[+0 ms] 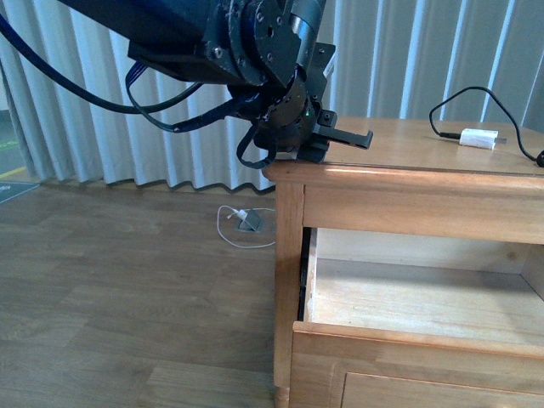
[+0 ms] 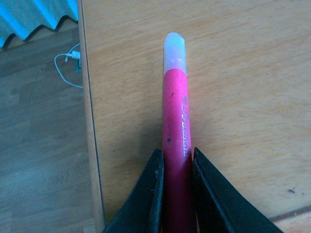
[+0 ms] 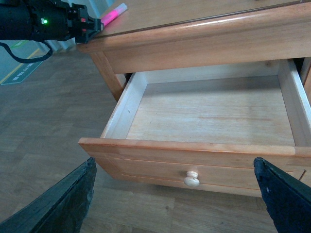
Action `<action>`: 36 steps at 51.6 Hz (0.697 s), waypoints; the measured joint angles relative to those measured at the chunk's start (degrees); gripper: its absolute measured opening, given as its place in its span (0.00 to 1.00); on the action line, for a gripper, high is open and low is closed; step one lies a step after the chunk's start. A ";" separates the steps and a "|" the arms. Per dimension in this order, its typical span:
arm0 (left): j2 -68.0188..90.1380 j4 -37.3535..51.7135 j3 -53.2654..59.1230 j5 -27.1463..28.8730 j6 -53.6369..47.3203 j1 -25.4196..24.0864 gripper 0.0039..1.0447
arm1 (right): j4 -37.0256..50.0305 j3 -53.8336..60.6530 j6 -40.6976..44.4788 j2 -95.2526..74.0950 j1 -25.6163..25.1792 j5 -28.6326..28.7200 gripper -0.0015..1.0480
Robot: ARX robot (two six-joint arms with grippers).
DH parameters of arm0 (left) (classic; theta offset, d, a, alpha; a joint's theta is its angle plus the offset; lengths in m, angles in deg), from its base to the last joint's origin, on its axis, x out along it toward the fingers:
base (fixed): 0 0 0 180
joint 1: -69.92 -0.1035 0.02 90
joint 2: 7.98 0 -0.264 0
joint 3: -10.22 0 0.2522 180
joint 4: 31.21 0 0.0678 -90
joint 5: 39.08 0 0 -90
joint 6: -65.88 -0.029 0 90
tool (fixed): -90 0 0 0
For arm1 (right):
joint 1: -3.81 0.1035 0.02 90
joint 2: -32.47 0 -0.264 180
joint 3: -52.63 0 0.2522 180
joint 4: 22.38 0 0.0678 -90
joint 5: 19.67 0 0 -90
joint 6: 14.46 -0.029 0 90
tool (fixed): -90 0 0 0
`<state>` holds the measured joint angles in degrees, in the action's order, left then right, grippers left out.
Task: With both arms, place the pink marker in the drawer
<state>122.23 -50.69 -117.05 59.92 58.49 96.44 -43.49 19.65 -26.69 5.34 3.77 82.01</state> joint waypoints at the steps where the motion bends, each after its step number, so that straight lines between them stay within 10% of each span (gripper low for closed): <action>1: -0.66 1.40 1.38 -0.74 -0.90 0.00 0.14 | 0.00 0.00 0.00 0.00 0.00 0.00 0.92; 19: -17.49 15.65 24.22 -24.46 -15.47 2.75 0.14 | 0.00 0.00 0.00 0.00 0.00 -0.02 0.92; 36: -19.06 14.29 31.26 -32.13 -19.56 5.09 0.14 | 0.00 0.00 0.00 0.00 0.00 0.00 0.92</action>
<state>103.17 -36.39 -85.80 27.79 38.92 101.53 -43.49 19.65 -26.69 5.34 3.77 82.01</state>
